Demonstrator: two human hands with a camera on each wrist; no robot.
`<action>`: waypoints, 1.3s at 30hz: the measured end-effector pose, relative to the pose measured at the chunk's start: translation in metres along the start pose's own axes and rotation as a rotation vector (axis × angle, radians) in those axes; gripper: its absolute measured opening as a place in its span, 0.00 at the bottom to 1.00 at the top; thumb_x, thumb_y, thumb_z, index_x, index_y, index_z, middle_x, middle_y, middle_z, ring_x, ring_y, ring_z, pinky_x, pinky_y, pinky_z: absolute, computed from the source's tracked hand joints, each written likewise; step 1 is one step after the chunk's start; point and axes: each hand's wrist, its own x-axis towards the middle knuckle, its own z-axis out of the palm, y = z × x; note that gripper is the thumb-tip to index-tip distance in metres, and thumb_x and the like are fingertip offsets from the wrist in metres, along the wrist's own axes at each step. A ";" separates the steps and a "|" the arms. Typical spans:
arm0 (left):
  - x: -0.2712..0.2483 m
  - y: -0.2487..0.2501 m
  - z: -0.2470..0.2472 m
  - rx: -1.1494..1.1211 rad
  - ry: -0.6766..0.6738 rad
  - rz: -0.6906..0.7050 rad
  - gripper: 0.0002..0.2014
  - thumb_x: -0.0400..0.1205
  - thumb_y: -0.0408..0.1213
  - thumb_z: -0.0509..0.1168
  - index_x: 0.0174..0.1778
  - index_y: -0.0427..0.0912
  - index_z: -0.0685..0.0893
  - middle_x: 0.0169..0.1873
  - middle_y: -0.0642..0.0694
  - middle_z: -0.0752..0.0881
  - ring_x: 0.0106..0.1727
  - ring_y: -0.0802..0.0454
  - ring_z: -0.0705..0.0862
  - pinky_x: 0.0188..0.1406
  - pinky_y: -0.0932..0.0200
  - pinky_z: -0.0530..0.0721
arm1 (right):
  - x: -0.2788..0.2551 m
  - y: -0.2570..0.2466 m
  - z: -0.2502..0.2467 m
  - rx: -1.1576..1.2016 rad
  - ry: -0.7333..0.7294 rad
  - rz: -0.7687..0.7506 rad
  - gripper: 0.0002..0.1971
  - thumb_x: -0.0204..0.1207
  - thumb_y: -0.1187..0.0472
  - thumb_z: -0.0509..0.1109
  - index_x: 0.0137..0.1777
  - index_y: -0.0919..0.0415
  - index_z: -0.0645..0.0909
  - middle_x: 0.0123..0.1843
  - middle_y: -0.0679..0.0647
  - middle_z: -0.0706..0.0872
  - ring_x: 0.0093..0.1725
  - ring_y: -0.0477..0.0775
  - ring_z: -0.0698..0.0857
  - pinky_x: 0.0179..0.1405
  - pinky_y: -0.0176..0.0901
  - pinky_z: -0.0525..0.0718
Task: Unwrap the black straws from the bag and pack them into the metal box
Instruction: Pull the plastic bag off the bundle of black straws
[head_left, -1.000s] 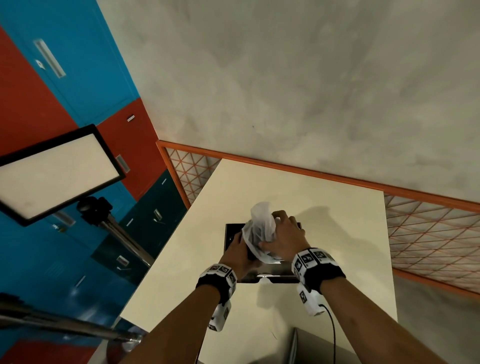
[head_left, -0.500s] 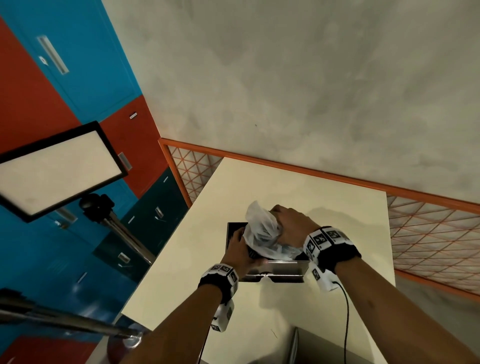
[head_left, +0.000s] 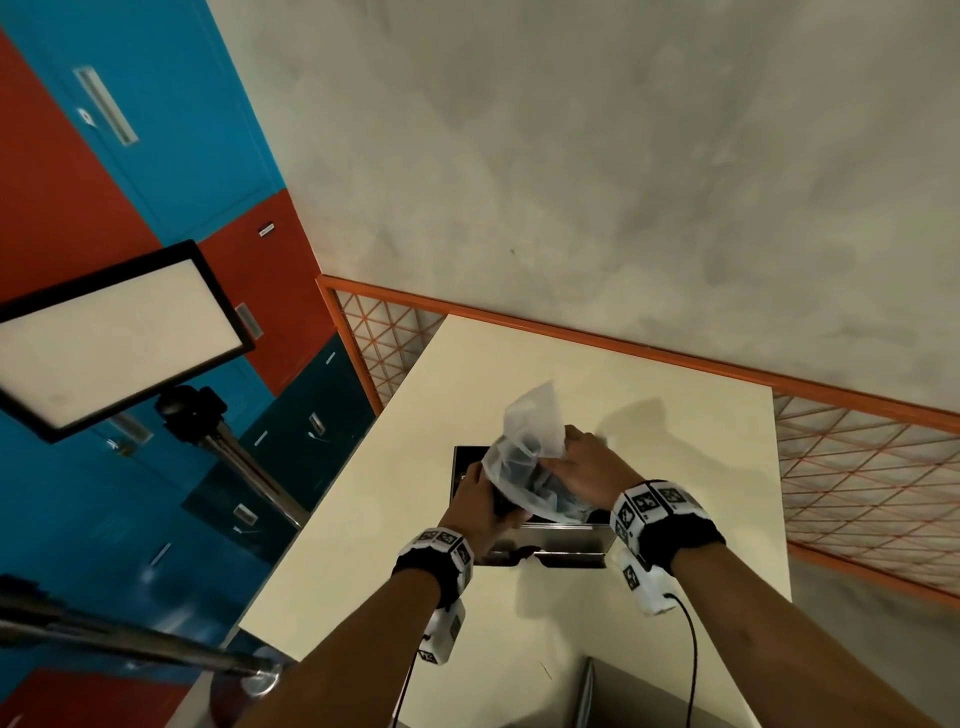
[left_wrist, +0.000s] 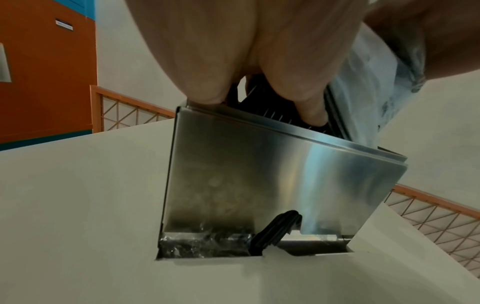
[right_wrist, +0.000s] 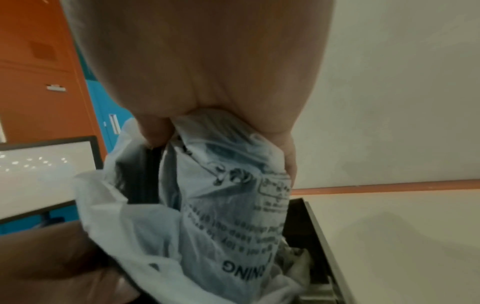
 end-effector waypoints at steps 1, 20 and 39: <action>-0.001 0.001 -0.002 0.016 -0.002 -0.004 0.46 0.74 0.58 0.75 0.85 0.58 0.60 0.78 0.52 0.69 0.77 0.48 0.74 0.76 0.43 0.77 | -0.004 -0.004 -0.003 0.041 0.023 0.008 0.27 0.74 0.34 0.55 0.61 0.52 0.78 0.57 0.51 0.83 0.52 0.59 0.84 0.55 0.61 0.83; -0.004 0.005 -0.006 0.041 0.021 0.006 0.40 0.78 0.51 0.74 0.83 0.45 0.65 0.73 0.45 0.73 0.72 0.44 0.78 0.72 0.48 0.79 | -0.010 0.001 -0.001 -0.058 0.061 0.095 0.39 0.59 0.33 0.79 0.66 0.54 0.74 0.57 0.48 0.79 0.58 0.54 0.80 0.57 0.50 0.79; 0.004 0.017 -0.018 0.175 -0.024 0.007 0.41 0.81 0.50 0.71 0.87 0.45 0.59 0.77 0.42 0.67 0.74 0.40 0.73 0.74 0.42 0.77 | -0.013 -0.013 -0.028 -0.161 0.076 0.047 0.19 0.79 0.52 0.68 0.62 0.63 0.75 0.58 0.60 0.80 0.57 0.65 0.81 0.54 0.58 0.83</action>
